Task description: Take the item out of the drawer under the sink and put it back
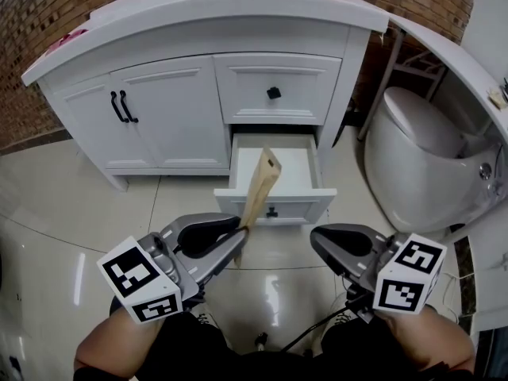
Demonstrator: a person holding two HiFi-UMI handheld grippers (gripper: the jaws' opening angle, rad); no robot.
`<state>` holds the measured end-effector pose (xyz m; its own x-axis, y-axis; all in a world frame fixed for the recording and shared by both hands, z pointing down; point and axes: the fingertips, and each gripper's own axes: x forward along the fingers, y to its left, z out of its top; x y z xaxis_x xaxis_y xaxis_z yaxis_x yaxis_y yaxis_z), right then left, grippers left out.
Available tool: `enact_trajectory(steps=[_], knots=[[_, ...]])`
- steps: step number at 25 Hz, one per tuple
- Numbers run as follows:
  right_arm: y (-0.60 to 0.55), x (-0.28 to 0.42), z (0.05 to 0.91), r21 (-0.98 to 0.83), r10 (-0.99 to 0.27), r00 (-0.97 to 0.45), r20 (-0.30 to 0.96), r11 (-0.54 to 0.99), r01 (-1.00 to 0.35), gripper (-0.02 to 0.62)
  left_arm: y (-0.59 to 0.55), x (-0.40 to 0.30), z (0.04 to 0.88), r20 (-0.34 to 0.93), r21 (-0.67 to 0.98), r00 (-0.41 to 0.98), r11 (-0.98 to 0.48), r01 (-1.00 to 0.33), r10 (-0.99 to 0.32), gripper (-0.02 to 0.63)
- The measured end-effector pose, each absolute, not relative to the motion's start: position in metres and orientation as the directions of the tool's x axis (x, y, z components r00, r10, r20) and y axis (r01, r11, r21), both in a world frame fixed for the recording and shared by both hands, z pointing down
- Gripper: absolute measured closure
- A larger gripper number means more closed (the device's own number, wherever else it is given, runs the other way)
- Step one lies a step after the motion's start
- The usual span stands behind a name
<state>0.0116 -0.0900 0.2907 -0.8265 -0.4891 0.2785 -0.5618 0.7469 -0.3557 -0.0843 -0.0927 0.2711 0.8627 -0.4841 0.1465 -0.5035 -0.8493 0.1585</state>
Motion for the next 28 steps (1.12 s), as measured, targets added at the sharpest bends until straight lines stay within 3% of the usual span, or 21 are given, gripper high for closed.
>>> enact_trajectory(steps=[28], knots=[[-0.0892,0.0092,0.2934,-0.36,-0.482,-0.829,0.284,0.748,-0.558,0.592,-0.0925,-0.0827,0.2785,0.171,0.138,0.857,-0.85,-0.509,-0.486,0.541]])
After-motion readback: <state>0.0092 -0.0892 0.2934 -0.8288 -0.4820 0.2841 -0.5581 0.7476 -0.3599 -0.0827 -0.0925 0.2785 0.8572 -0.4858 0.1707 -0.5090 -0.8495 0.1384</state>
